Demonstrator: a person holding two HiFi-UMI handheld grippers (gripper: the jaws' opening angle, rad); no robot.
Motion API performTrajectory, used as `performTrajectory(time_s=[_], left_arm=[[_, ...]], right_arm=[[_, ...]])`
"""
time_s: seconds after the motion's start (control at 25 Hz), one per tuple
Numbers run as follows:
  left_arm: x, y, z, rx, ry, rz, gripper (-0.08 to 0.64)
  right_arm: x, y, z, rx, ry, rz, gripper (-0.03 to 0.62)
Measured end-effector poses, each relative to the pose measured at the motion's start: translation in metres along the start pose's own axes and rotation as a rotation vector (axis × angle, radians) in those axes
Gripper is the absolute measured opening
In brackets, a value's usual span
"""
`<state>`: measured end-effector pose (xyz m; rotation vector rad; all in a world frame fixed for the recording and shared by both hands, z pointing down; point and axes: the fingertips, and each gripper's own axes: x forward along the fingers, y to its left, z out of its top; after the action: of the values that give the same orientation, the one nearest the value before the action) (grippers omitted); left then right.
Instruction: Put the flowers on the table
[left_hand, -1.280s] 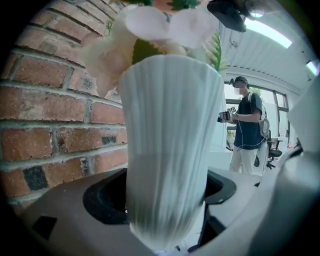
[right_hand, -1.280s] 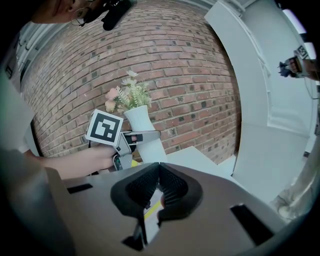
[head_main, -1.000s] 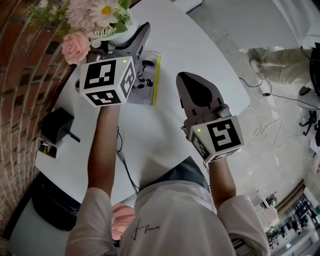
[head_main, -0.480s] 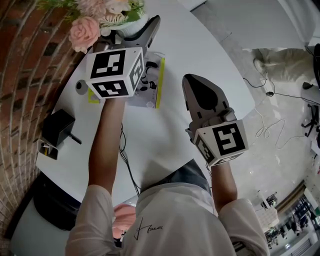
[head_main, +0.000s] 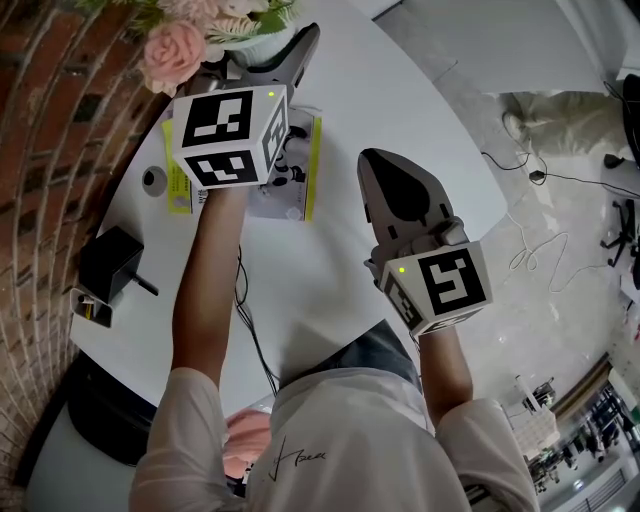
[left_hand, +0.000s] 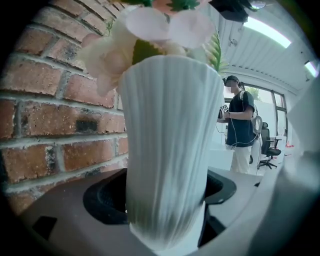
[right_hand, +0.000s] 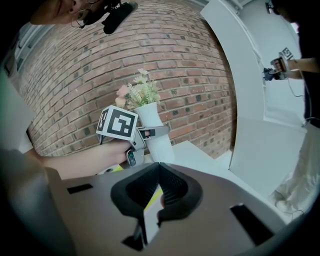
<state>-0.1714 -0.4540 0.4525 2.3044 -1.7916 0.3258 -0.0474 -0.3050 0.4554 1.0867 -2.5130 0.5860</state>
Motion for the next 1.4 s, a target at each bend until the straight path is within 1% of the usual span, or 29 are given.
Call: performTrajectory(time_s=[0.16,0.32,0.56,0.92,1.2,1.4], left_arm=[[0.004,0.0,-0.002,0.026,-0.003,0.01,0.423],[0.009,0.0,-0.006,0.007,0.009,0.003,0.423],[0.014,0.001,-0.008,0.006,0.013,-0.006,0.423],[0.016,0.003,-0.008,-0.018,-0.003,0.005,0.423],[0.014,0.002,-0.007,-0.012,-0.015,-0.001,0.423],[0.013,0.0,-0.007,-0.006,-0.015,-0.018,0.423]], right_arm=[[0.001,-0.002,-0.001,-0.002,0.002,-0.003,0.025],[0.001,-0.005,-0.004,0.003,0.015,-0.011,0.023],[0.004,-0.007,-0.003,0.007,0.01,-0.014,0.025],[0.003,-0.009,-0.004,0.005,0.012,-0.019,0.025],[0.002,-0.006,-0.003,-0.003,0.015,-0.015,0.025],[0.0,-0.007,-0.001,0.003,0.013,-0.022,0.025]])
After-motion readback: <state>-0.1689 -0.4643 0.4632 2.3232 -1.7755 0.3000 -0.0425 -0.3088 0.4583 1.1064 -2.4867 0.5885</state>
